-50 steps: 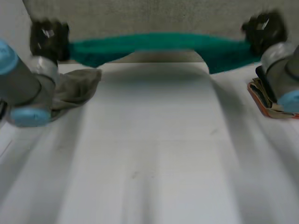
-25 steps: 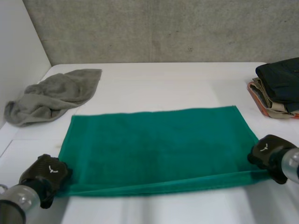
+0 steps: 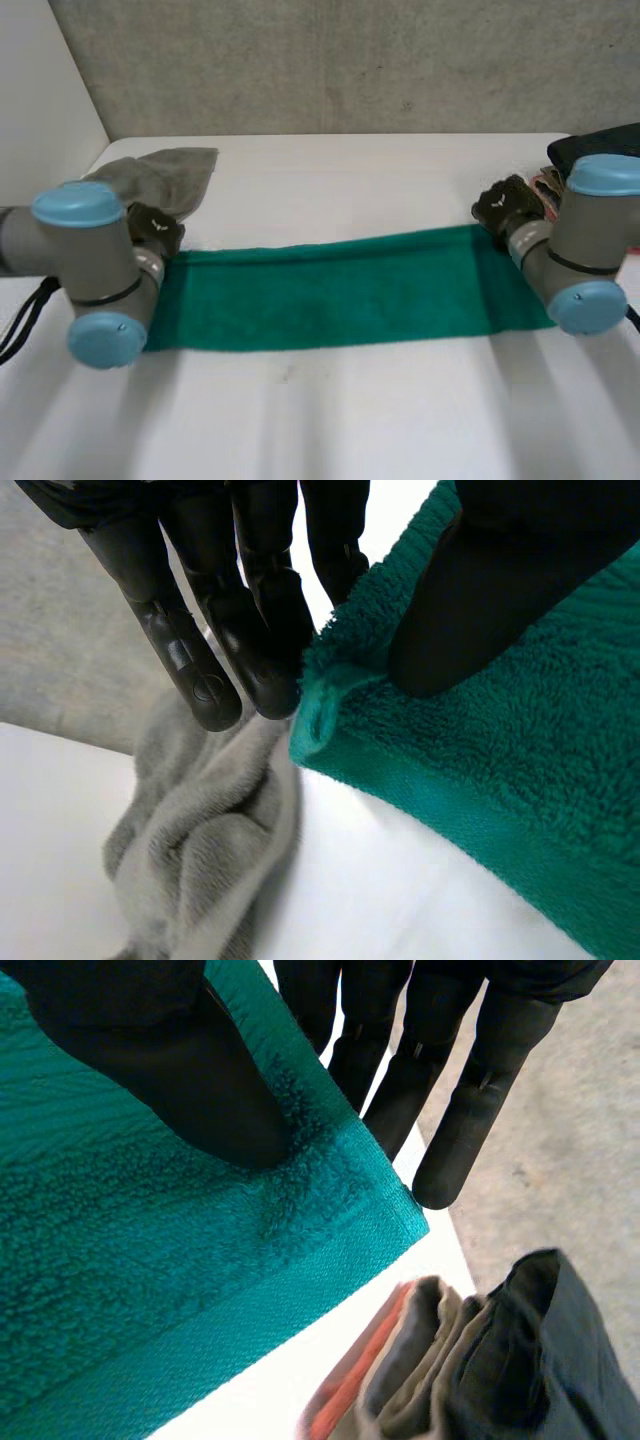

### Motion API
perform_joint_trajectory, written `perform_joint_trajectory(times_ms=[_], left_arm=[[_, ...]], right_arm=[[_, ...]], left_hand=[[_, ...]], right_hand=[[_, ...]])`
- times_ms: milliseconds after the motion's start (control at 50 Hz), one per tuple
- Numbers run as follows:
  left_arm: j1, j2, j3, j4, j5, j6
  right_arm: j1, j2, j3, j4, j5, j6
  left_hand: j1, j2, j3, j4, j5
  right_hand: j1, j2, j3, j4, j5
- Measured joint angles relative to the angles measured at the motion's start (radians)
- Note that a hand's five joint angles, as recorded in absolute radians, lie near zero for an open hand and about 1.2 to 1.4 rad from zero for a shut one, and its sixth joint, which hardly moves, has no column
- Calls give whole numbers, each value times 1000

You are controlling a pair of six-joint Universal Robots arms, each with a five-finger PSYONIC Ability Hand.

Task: Fold the laundry.

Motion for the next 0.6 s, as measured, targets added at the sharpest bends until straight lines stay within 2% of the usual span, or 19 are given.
perform_joint_trajectory(times_ms=[80,100,120,140,160,180,200,240,320,380,440,520,600], left_arm=[[-20,-58,99,-2,-15,-3],[-30,-78,138,-2,-16,-8],[-33,-84,151,-3,-16,-11],[-40,-95,175,-3,-15,-19],[-45,-104,195,-4,-13,-28],[-49,-109,209,-4,-12,-37],[-53,-112,222,-4,-11,-49],[-58,-112,239,-6,-11,-80],[-64,-73,237,-12,-11,-143],[-65,-7,198,-19,-8,-192],[-64,81,127,-24,-3,-234],[-59,209,5,-22,20,-271],[-56,285,-90,-11,65,-283]], right_arm=[[15,74,-99,-10,4,-1],[23,110,-150,-11,11,1],[25,122,-168,-11,16,2],[30,142,-197,-10,28,4],[34,159,-223,-7,42,6],[38,169,-241,-5,56,8],[42,175,-255,-3,72,13],[50,174,-271,0,105,34],[54,128,-244,4,134,106],[47,36,-169,10,118,184],[19,-93,-58,31,61,250],[-52,-267,117,98,-64,309],[-124,-356,250,183,-164,332]], left_hand=[[-2,-2,0,0,0],[-247,-260,-257,-242,-229],[-247,-260,-257,-242,-229],[-556,-532,-505,-518,-502],[-701,-669,-661,-678,-658],[-744,-735,-727,-728,-705],[-860,-860,-851,-873,-839],[-940,-978,-975,-990,-954],[-940,-995,-987,-1001,-957],[-940,-995,-987,-1002,-958],[-940,-995,-987,-1001,-958],[-940,-995,-987,-1001,-957],[-940,-995,-987,-1001,-957]], right_hand=[[-47,-51,-55,-57,-54],[-297,-328,-322,-326,-327],[-417,-449,-440,-443,-450],[-595,-627,-614,-619,-636],[-752,-792,-779,-786,-805],[-848,-894,-880,-890,-899],[-883,-935,-935,-946,-948],[-899,-966,-976,-987,-975],[-899,-966,-979,-994,-975],[-899,-966,-979,-994,-975],[-899,-966,-979,-994,-975],[-899,-965,-977,-993,-975],[-813,-869,-877,-890,-877]])
